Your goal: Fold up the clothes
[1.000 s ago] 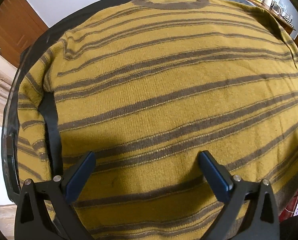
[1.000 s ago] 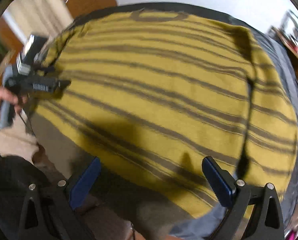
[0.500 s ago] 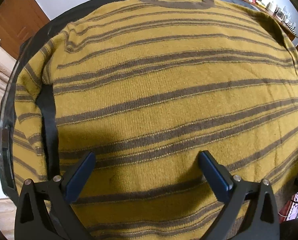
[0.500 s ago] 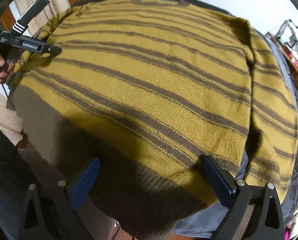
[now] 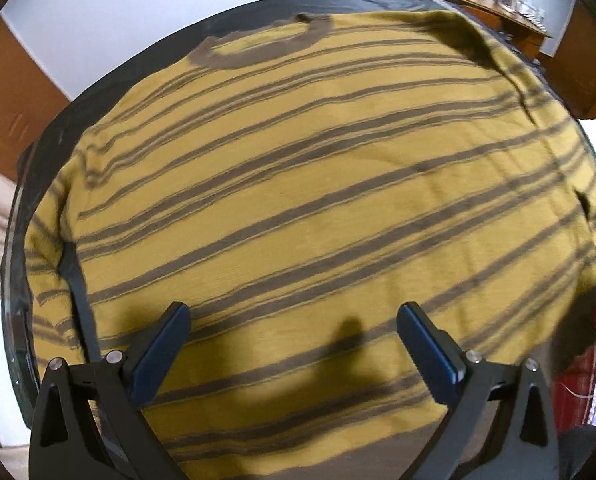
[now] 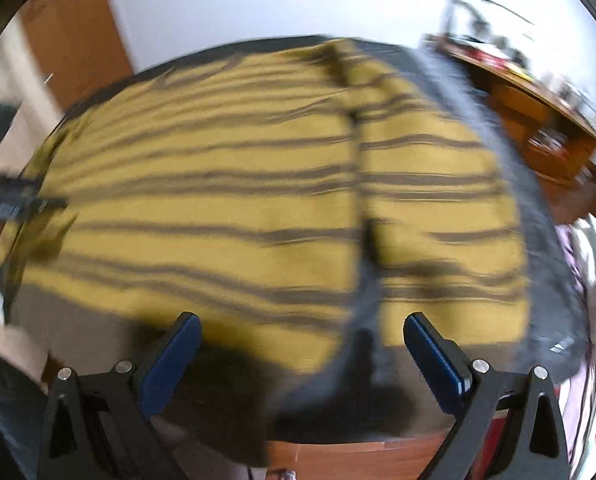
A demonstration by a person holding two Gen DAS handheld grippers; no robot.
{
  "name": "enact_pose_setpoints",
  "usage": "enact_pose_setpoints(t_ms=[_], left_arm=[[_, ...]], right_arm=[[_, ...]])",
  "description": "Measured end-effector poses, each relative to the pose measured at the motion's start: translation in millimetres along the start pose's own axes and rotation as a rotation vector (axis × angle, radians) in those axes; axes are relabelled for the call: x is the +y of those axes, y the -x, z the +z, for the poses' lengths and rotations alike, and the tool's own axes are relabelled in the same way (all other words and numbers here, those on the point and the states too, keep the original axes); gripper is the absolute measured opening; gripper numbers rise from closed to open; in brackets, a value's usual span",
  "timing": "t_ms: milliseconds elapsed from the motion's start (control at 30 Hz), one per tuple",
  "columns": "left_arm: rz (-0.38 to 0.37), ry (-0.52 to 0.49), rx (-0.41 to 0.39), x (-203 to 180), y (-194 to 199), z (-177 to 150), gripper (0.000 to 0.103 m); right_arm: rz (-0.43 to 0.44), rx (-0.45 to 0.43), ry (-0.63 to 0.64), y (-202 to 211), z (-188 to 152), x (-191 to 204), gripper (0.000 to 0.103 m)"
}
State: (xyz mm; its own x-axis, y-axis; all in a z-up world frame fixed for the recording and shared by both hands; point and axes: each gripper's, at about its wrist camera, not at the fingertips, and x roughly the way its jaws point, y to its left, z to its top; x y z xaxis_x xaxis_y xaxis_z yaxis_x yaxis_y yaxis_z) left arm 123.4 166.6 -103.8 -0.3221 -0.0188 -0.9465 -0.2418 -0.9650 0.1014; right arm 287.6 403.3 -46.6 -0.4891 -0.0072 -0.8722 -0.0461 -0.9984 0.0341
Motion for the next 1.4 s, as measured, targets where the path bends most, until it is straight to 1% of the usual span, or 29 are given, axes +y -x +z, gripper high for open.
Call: enact_pose_setpoints(t_ms=[67, 100, 133, 167, 300, 367, 467, 533, 600, 633, 700, 767, 800, 867, 900, 1033, 1133, 1267, 1333, 1400], left_arm=[[-0.017, -0.013, -0.001, -7.4, -0.8, 1.3, 0.103], [-0.022, -0.019, -0.002, 0.6, -7.9, 5.2, 0.103], [-0.023, -0.024, -0.002, -5.3, -4.2, 5.9, 0.103], [-0.022, -0.030, -0.002, -8.9, -2.4, 5.9, 0.103], [-0.020, -0.048, -0.003, -19.3, 3.3, 4.3, 0.103], [-0.021, -0.050, -0.001, -24.1, 8.3, 1.8, 0.103], [-0.019, -0.048, 0.007, -30.2, 14.5, -3.0, 0.103], [-0.016, -0.045, 0.013, -28.5, 11.9, -3.6, 0.103], [-0.015, -0.040, 0.019, -27.5, 10.7, -4.7, 0.103], [-0.015, -0.037, 0.021, -26.7, 9.8, -5.0, 0.103], [-0.014, -0.033, 0.026, -25.9, 8.2, -5.3, 0.103], [-0.015, -0.032, 0.030, -26.4, 7.2, -5.8, 0.103], [-0.015, -0.035, 0.030, -27.4, 7.3, -6.2, 0.103], [-0.018, -0.042, 0.029, -29.8, 8.0, -6.7, 0.103], [-0.020, -0.047, 0.027, -31.2, 8.7, -6.9, 0.103], [-0.035, -0.062, 0.011, -35.9, 13.9, -6.3, 0.103], [-0.059, -0.058, 0.004, -36.7, 17.3, -5.2, 0.103], [-0.080, -0.027, 0.018, -32.3, 12.6, -5.0, 0.103], [-0.099, -0.003, 0.027, -28.3, 11.0, -3.9, 0.103], [-0.117, 0.022, 0.032, -22.4, 7.4, 0.2, 0.103]], right_arm=[[-0.042, -0.006, -0.034, 0.4, 3.9, -17.9, 0.094], [-0.058, -0.006, -0.042, -2.3, 6.3, -25.7, 0.091], [-0.070, -0.002, -0.045, -6.7, 7.9, -25.9, 0.083], [-0.079, 0.001, -0.047, -9.8, 9.4, -27.7, 0.077], [-0.074, 0.015, -0.054, -6.8, 13.4, -52.0, 0.077], [-0.072, 0.022, -0.046, -7.9, 15.5, -50.5, 0.077], [-0.047, 0.036, -0.036, -19.3, 19.9, -45.1, 0.077], [-0.059, 0.042, -0.019, -24.0, 21.6, -41.5, 0.077], [-0.081, 0.046, -0.021, -26.1, 22.1, -41.6, 0.072], [-0.094, 0.045, -0.025, -25.9, 22.4, -42.8, 0.066], [-0.113, 0.043, -0.030, -24.9, 22.9, -45.1, 0.059], [-0.135, 0.041, -0.028, -23.1, 22.9, -47.5, 0.044], [-0.147, 0.040, -0.028, -22.2, 22.9, -49.0, 0.040], [-0.162, 0.038, -0.051, -21.3, 23.9, -54.7, 0.025], [-0.159, 0.037, -0.074, -20.4, 24.6, -58.9, 0.023], [-0.068, 0.025, -0.219, -11.0, 27.8, -78.1, 0.020], [0.052, -0.015, -0.351, 5.7, 32.1, -92.2, 0.019], [0.180, -0.071, -0.419, 28.9, 46.1, -93.0, 0.019], [0.279, -0.083, -0.453, 35.4, 54.5, -89.3, 0.019], [0.396, -0.088, -0.486, 40.2, 64.0, -81.2, 0.019]])
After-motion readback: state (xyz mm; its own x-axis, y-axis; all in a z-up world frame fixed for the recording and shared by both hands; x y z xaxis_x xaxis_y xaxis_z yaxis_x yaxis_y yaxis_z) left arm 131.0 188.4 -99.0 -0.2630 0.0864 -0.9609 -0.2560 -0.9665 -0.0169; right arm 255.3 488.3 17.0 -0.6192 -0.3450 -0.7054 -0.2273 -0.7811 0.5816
